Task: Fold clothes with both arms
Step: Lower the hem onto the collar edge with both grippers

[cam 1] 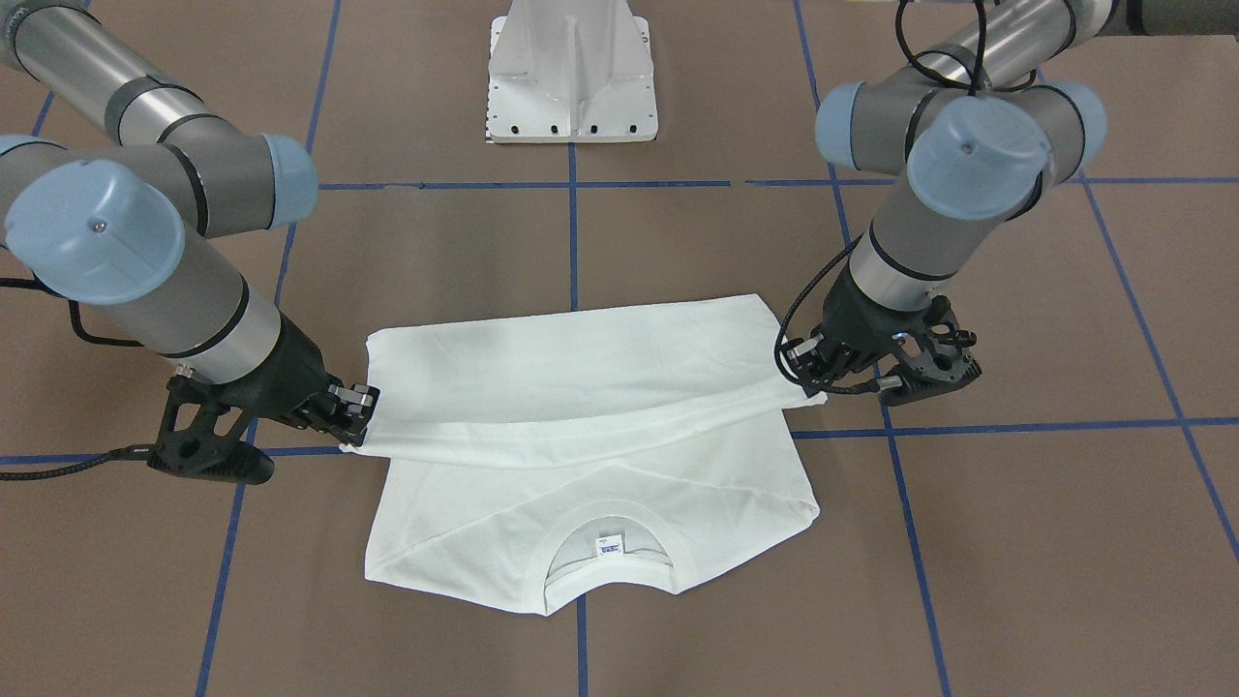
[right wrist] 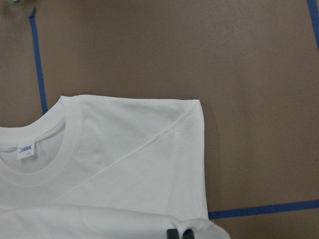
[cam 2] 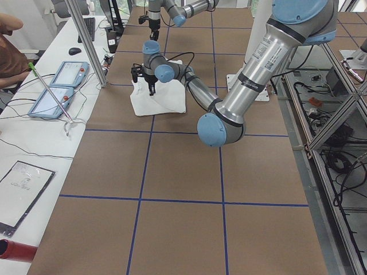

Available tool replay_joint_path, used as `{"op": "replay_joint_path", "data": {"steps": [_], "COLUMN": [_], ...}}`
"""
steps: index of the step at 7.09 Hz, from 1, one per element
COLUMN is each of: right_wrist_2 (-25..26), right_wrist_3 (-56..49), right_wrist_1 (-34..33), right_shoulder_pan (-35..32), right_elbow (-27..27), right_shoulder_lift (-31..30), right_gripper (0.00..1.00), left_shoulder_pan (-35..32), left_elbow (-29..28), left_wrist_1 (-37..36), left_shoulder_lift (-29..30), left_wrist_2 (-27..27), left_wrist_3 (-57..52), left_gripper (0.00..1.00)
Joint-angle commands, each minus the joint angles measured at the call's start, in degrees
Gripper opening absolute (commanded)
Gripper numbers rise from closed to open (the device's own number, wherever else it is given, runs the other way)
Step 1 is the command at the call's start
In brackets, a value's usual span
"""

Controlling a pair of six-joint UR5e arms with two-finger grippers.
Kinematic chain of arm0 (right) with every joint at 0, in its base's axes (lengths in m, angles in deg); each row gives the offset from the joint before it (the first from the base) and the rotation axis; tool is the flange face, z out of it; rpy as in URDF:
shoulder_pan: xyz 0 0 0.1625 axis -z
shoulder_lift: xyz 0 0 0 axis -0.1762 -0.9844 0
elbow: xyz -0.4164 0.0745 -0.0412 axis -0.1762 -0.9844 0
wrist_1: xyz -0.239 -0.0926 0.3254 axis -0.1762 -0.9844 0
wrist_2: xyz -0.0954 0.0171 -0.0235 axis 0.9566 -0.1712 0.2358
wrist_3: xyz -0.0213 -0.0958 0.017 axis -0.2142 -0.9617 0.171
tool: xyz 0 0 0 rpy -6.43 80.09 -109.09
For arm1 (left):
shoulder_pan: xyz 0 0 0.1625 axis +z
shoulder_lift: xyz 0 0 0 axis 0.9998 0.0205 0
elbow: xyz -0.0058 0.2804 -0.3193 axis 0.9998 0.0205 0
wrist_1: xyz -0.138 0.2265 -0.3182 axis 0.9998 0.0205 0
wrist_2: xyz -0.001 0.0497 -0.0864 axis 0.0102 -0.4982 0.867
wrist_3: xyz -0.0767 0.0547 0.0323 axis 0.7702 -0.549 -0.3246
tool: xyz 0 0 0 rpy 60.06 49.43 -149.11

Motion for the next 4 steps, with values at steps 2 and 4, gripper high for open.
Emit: {"op": "replay_joint_path", "data": {"steps": [2, 4], "right_wrist_2": [0.3, 0.7], "right_wrist_3": [-0.4, -2.1], "right_wrist_1": [3.1, 6.7], "right_shoulder_pan": [-0.5, -0.2], "right_elbow": [-10.0, -16.1], "right_shoulder_lift": [6.0, 7.4], "right_gripper": [0.00, 0.00], "left_shoulder_pan": [-1.7, -1.6], "left_elbow": [-13.4, -19.4], "left_wrist_1": [8.9, 12.4], "left_shoulder_lift": [4.4, 5.7], "left_wrist_2": [-0.2, -0.4], "left_wrist_3": [0.1, 0.2], "left_gripper": [0.00, 0.00]}}
